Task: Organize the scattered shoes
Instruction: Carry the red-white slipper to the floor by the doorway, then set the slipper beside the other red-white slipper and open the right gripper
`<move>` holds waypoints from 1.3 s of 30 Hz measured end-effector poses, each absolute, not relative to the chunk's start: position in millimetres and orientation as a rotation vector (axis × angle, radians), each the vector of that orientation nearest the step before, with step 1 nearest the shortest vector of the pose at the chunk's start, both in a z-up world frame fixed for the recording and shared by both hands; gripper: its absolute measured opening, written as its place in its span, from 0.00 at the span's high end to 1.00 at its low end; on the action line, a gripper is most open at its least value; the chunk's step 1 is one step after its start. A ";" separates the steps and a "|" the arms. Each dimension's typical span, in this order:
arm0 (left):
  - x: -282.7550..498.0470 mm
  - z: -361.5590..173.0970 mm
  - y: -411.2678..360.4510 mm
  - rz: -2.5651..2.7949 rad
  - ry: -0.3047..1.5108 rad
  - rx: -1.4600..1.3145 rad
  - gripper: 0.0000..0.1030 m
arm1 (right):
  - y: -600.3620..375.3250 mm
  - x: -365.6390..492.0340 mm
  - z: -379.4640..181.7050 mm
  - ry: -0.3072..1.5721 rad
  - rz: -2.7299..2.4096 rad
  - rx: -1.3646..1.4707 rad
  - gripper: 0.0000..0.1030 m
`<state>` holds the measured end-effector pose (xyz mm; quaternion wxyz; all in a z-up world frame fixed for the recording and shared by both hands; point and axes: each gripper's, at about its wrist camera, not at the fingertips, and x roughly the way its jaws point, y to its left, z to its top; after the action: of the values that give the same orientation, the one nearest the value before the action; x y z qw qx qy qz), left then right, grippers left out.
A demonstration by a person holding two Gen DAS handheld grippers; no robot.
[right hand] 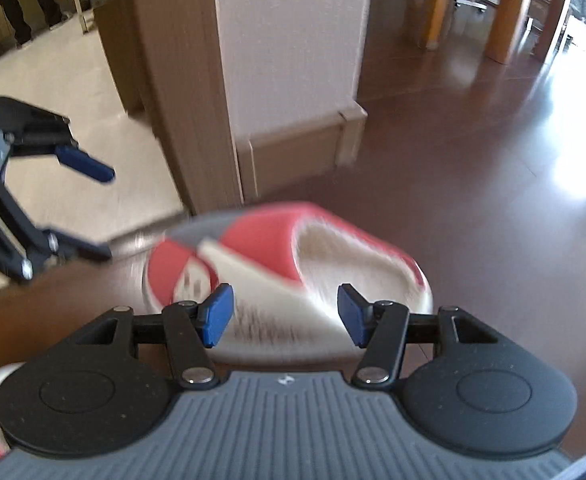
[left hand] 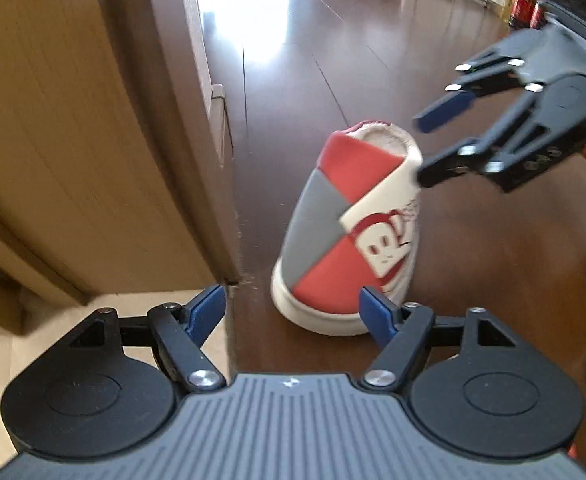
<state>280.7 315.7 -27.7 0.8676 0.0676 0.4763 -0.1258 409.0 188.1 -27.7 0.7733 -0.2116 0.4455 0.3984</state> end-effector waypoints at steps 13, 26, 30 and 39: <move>251.4 -17.4 313.1 -0.137 1.014 0.212 0.28 | 179.3 406.9 -27.6 1.005 1.071 -0.246 0.88; 119.7 60.7 245.5 -0.240 0.951 0.120 0.27 | 93.2 286.9 100.8 0.963 1.379 -0.476 0.88; 54.6 59.5 209.3 -0.358 0.954 0.196 0.26 | 95.8 235.4 88.7 1.073 1.577 -0.628 0.88; 27.2 21.7 182.3 -0.365 1.057 0.254 0.26 | 143.4 177.3 -15.3 1.260 1.824 -0.729 0.83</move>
<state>27.2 182.3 21.7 0.8401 0.1202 0.4999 -0.1729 177.3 143.4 -15.3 0.3930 -0.2874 0.4966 0.7186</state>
